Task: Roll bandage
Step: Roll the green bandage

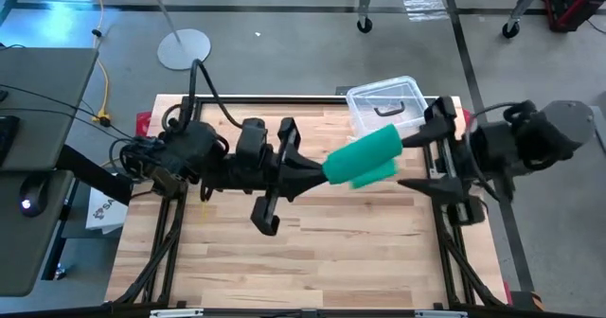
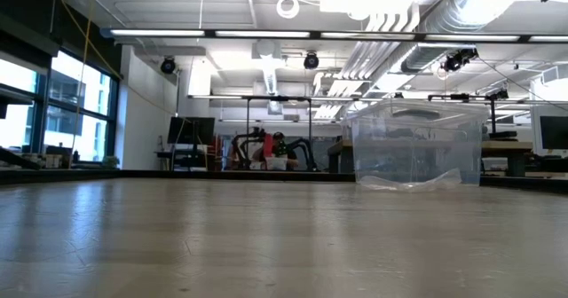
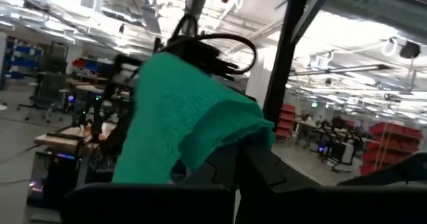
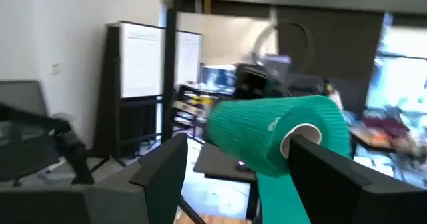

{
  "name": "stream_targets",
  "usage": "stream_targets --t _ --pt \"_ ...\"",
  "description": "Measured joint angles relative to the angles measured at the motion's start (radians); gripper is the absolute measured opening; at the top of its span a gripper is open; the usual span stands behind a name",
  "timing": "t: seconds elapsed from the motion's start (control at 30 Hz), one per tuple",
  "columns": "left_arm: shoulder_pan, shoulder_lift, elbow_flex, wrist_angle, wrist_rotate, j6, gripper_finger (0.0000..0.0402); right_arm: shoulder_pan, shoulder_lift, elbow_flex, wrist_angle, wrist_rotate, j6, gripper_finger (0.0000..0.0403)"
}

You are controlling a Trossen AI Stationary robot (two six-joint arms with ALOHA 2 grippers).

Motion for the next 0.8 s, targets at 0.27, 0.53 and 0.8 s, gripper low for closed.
stream_targets --t 0.27,0.53,0.8 --pt "0.005 -0.009 0.002 0.011 -0.093 -0.048 0.0003 0.016 0.007 -0.003 -0.004 -0.097 -0.017 0.0242" --pt "0.000 -0.009 0.003 0.018 0.038 -0.088 0.0003 0.008 0.022 -0.003 -0.010 0.111 0.053 0.0154" --pt "0.001 -0.011 0.003 0.024 0.047 -0.103 0.0019 -0.009 0.027 -0.003 -0.014 0.100 0.045 0.0011"
